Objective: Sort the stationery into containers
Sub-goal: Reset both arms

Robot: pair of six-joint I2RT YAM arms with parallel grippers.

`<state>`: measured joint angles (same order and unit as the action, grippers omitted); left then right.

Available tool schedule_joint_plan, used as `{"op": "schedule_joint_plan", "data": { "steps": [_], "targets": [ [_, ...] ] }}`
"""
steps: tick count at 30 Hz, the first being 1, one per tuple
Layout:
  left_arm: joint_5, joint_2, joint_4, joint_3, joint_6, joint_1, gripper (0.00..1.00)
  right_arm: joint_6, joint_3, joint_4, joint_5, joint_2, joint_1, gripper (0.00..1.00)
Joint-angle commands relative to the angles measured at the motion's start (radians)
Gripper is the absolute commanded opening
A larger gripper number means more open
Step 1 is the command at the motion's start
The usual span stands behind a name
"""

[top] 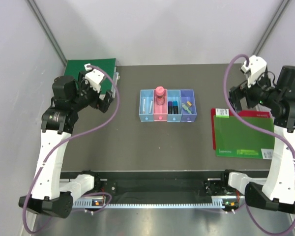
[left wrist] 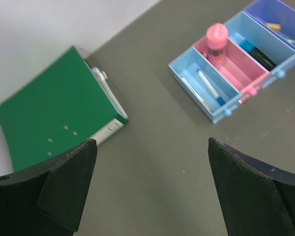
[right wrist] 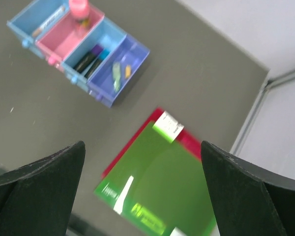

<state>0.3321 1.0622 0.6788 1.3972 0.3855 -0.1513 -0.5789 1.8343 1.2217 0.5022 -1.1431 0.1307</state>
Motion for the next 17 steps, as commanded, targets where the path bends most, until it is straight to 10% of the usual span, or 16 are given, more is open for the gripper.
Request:
{"op": "schedule_joint_plan", "data": {
  "steps": [1, 17],
  "targets": [
    [0.183, -0.039, 0.094, -0.032, -0.010, 0.084, 0.99, -0.024, -0.105, 0.055, 0.062, 0.071, 0.066, 1.00],
    [0.160, -0.088, 0.027, -0.106, -0.056, 0.110, 0.99, 0.097, -0.182, -0.076, -0.002, 0.149, 0.073, 1.00]
  ]
}}
